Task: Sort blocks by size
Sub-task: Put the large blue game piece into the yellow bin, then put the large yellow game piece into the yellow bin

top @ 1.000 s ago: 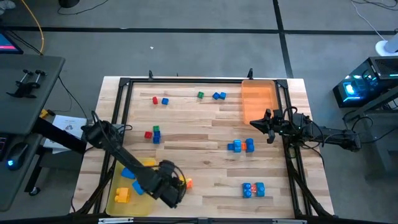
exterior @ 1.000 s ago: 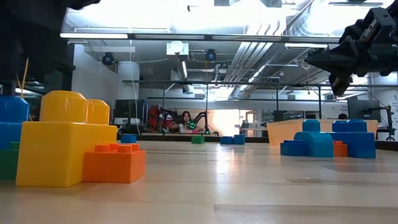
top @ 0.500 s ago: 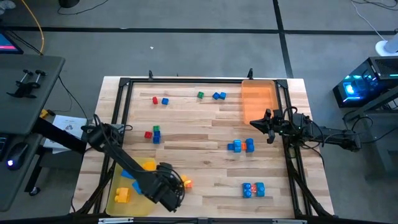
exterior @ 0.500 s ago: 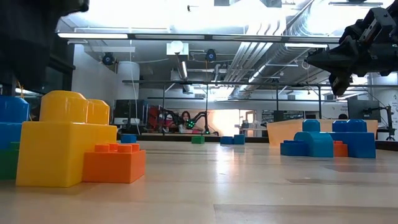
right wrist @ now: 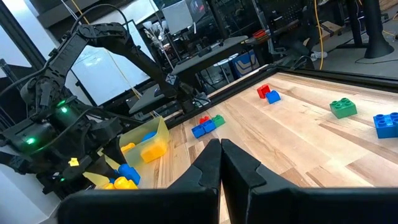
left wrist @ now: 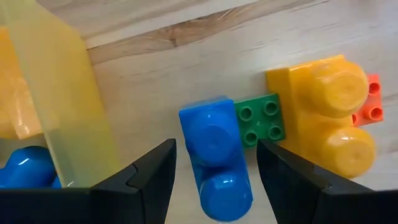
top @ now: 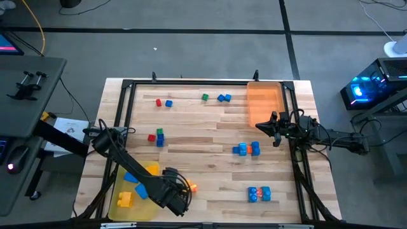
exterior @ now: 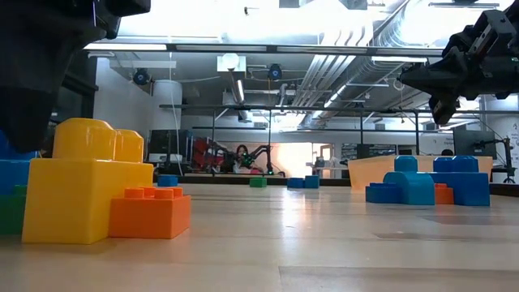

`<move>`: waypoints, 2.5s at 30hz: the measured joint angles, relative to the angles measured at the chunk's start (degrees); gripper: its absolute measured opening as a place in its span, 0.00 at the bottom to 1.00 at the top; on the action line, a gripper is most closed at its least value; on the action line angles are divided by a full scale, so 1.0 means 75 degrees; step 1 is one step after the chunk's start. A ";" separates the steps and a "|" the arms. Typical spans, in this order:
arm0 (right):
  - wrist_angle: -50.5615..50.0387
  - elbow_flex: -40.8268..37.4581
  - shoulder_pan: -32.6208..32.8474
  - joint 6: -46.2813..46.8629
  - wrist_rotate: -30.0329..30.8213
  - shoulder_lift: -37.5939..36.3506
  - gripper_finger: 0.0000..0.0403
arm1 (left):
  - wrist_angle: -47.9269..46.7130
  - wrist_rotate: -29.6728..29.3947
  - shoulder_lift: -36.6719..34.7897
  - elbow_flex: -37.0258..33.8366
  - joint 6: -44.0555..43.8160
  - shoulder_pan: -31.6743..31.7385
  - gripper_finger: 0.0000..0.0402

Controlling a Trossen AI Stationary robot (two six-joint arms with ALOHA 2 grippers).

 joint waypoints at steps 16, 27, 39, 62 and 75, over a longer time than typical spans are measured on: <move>0.0000 0.0000 -0.0002 0.0000 -0.0002 0.0000 0.00 | 0.0589 0.0275 0.0000 -0.0330 0.0407 0.0017 0.44; -0.0002 -0.0001 0.0001 0.0000 -0.0001 -0.0003 0.00 | 0.0015 -0.0037 -0.0483 -0.0343 0.0947 0.0050 0.08; -0.0002 0.0000 -0.0001 0.0000 0.0000 -0.0001 0.00 | -0.1975 -0.1901 -0.3144 0.0046 0.1231 -0.0085 0.08; -0.0002 -0.0001 -0.0001 0.0000 0.0000 0.0000 0.00 | -0.1072 0.1901 -0.2663 -0.0566 -0.0599 -0.2795 0.26; -0.0003 -0.0002 -0.0002 0.0000 -0.0002 0.0000 0.00 | -0.1117 0.0986 -0.2722 -0.0560 0.1718 -0.1577 0.53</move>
